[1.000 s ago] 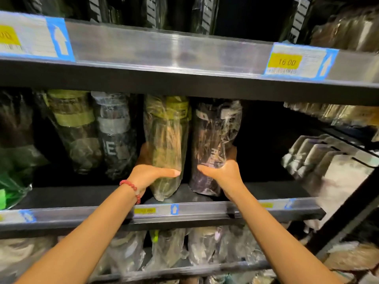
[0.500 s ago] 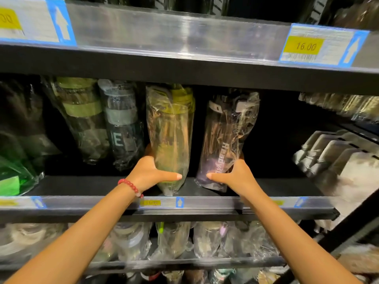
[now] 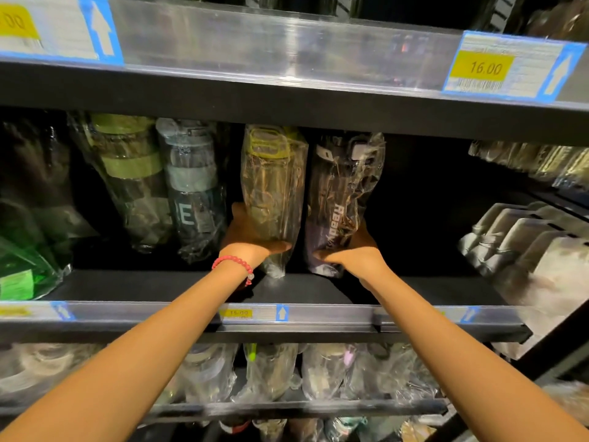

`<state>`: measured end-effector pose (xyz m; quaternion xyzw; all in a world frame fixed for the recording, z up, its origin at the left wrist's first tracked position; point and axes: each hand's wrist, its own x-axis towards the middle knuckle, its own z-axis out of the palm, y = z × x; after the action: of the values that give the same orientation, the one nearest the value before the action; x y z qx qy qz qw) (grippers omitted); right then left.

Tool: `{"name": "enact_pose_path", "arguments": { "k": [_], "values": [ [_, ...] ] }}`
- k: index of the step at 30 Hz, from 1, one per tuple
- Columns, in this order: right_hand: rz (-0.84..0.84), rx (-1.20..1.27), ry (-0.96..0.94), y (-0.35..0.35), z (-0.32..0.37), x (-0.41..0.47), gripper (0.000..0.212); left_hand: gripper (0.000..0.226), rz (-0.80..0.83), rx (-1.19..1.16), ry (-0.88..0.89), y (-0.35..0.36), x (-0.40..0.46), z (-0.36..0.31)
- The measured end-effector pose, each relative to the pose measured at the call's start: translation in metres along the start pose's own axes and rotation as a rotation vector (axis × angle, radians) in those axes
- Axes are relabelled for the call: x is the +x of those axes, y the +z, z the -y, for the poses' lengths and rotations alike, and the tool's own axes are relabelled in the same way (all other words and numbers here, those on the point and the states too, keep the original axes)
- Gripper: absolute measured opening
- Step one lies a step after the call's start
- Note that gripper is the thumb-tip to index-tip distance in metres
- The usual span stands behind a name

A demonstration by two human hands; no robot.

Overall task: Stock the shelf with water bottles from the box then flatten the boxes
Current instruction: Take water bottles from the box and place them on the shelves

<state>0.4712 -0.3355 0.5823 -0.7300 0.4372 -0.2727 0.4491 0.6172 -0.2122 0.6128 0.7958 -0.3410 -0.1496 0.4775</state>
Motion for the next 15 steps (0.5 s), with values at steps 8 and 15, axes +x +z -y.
{"name": "enact_pose_path", "arguments": {
  "k": [8,15],
  "values": [
    [-0.035,-0.094,-0.075,0.019,0.010,0.034,0.094,0.075,-0.097,0.003,-0.071,0.009,0.015,0.002],
    [-0.063,-0.067,-0.123,0.020,0.015,0.032,0.089,0.092,-0.189,-0.077,-0.022,0.017,0.030,0.001]
  ]
}}
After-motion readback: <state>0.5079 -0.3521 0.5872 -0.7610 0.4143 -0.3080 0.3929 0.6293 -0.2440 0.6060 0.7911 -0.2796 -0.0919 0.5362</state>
